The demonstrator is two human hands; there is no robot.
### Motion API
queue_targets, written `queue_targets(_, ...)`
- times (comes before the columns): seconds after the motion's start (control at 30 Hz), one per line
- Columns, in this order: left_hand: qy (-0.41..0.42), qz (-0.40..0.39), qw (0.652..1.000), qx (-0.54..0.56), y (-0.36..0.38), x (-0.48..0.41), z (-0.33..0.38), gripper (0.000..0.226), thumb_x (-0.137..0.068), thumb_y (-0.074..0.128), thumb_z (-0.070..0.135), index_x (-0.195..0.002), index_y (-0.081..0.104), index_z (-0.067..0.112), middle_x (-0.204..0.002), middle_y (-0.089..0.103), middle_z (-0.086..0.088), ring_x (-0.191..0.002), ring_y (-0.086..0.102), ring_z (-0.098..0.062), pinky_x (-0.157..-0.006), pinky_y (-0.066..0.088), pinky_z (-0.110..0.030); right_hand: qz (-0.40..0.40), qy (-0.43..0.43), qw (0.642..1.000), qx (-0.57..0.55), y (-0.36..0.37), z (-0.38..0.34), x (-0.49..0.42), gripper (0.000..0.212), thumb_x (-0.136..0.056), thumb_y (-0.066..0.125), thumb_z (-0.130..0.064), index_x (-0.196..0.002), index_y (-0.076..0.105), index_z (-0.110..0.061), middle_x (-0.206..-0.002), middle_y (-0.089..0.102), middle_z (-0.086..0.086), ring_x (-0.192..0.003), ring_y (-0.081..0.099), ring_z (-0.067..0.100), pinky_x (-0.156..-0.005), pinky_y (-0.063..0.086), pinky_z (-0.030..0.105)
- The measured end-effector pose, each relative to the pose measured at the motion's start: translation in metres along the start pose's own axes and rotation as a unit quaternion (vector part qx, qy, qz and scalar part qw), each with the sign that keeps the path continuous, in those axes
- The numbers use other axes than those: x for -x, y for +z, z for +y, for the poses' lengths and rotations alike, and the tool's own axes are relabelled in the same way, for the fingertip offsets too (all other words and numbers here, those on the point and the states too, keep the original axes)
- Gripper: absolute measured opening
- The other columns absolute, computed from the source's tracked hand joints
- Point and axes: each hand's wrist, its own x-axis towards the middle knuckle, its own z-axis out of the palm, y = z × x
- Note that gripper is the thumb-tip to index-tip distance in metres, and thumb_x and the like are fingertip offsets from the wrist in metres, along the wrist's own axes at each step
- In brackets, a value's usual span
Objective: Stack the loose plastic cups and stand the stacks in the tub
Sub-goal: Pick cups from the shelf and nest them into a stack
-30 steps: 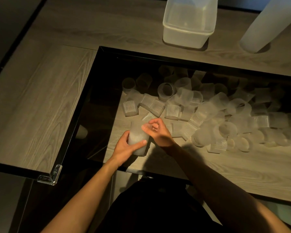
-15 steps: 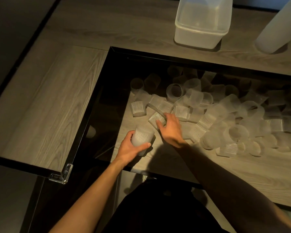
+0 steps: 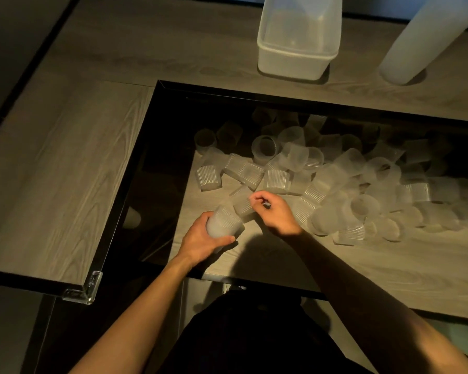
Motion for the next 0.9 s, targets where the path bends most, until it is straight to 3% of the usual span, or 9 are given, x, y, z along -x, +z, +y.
queue_targets(0.2, 0.035, -0.016, 0.997, -0.062, 0.008, -0.003, 0.011, 0.087, -0.059, 0.085, 0.060, -0.131, 0.044, 0.035, -0.118, 0.054, 0.015, -0.106, 0.057, -0.012, -0.087, 0.058, -0.043, -0.111, -0.038, 0.988, 0.099, -0.008, -0.008, 0.009, 0.014, -0.097, 0.060, -0.021, -0.106, 0.071, -0.018, -0.102, 0.065, -0.011, -0.097, 0.060, 0.011, -0.090, 0.049, 0.032)
queue_targets(0.33, 0.048, -0.041, 0.997, -0.052, 0.012, -0.003, 0.016, 0.093, -0.053, 0.085, 0.062, -0.132, 0.045, 0.035, -0.118, 0.052, 0.016, -0.106, 0.056, -0.010, -0.085, 0.060, -0.044, -0.128, -0.014, 0.991, -0.021, -0.015, -0.004, 0.021, 0.015, -0.096, 0.059, -0.011, -0.101, 0.071, -0.016, -0.098, 0.066, -0.012, -0.093, 0.058, -0.001, -0.090, 0.046, 0.026)
queue_targets(0.43, 0.059, -0.053, 0.997, -0.027, 0.017, -0.002, 0.021, 0.092, -0.056, 0.089, 0.056, -0.135, 0.047, 0.031, -0.121, 0.053, 0.014, -0.108, 0.057, -0.011, -0.083, 0.061, -0.040, -0.083, -0.001, 0.995, -0.045, -0.016, 0.006, 0.027, 0.015, -0.090, 0.065, -0.016, -0.102, 0.067, -0.025, -0.118, 0.058, -0.006, -0.116, 0.050, 0.014, -0.104, 0.040, 0.038)
queue_targets(0.53, 0.069, -0.048, 0.996, -0.007, 0.023, -0.003, 0.032, 0.084, -0.064, 0.092, 0.044, -0.135, 0.050, 0.028, -0.121, 0.057, 0.012, -0.105, 0.059, -0.008, -0.079, 0.057, -0.028, -0.081, 0.020, 0.990, -0.110, -0.008, -0.003, 0.031, 0.051, -0.083, 0.060, -0.033, -0.132, 0.046, -0.029, -0.145, 0.039, 0.002, -0.134, 0.036, 0.021, -0.110, 0.034, 0.038)
queue_targets(0.6, 0.073, -0.047, 0.996, 0.007, 0.028, -0.004, 0.041, 0.078, -0.065, 0.093, 0.041, -0.131, 0.053, 0.027, -0.117, 0.061, 0.010, -0.099, 0.062, -0.006, -0.076, 0.057, -0.026, -0.115, 0.027, 0.991, -0.068, -0.005, -0.010, 0.031, 0.063, -0.087, 0.049, -0.040, -0.147, 0.036, -0.025, -0.154, 0.035, 0.004, -0.139, 0.032, 0.019, -0.115, 0.027, 0.036)
queue_targets(0.7, 0.069, -0.059, 0.996, -0.003, 0.033, -0.005, 0.049, 0.083, -0.058, 0.089, 0.057, -0.128, 0.053, 0.031, -0.116, 0.061, 0.013, -0.100, 0.061, -0.005, -0.082, 0.056, -0.031, -0.123, 0.077, 0.982, -0.119, -0.014, -0.006, 0.028, 0.064, -0.092, 0.041, -0.051, -0.150, 0.037, -0.025, -0.155, 0.036, 0.002, -0.140, 0.034, 0.015, -0.117, 0.026, 0.035)
queue_targets(0.77, 0.059, -0.063, 0.996, -0.029, 0.034, -0.008, 0.047, 0.089, -0.052, 0.084, 0.066, -0.128, 0.052, 0.033, -0.115, 0.060, 0.016, -0.103, 0.058, -0.005, -0.088, 0.054, -0.035, -0.032, 0.101, 0.984, -0.145, -0.026, 0.001, 0.023, 0.054, -0.097, 0.046, -0.043, -0.146, 0.041, -0.021, -0.150, 0.043, 0.004, -0.138, 0.041, 0.020, -0.115, 0.032, 0.037)
queue_targets(0.83, 0.045, -0.064, 0.996, -0.043, 0.035, -0.011, 0.043, 0.092, -0.049, 0.083, 0.069, -0.128, 0.052, 0.033, -0.115, 0.059, 0.017, -0.104, 0.058, -0.006, -0.091, 0.054, -0.039, 0.062, 0.092, 0.994, 0.015, -0.041, 0.012, 0.017, 0.054, -0.095, 0.058, -0.026, -0.146, 0.041, -0.020, -0.148, 0.045, 0.004, -0.137, 0.041, 0.022, -0.114, 0.033, 0.039)
queue_targets(0.9, 0.039, -0.066, 0.996, -0.046, 0.036, -0.012, 0.040, 0.095, -0.048, 0.082, 0.069, -0.129, 0.052, 0.033, -0.116, 0.058, 0.016, -0.105, 0.057, -0.006, -0.093, 0.054, -0.040, 0.020, 0.056, 0.974, 0.218, -0.053, 0.022, 0.010, 0.075, -0.085, 0.069, -0.023, -0.151, 0.032, -0.025, -0.154, 0.036, 0.004, -0.142, 0.030, 0.024, -0.118, 0.024, 0.042)
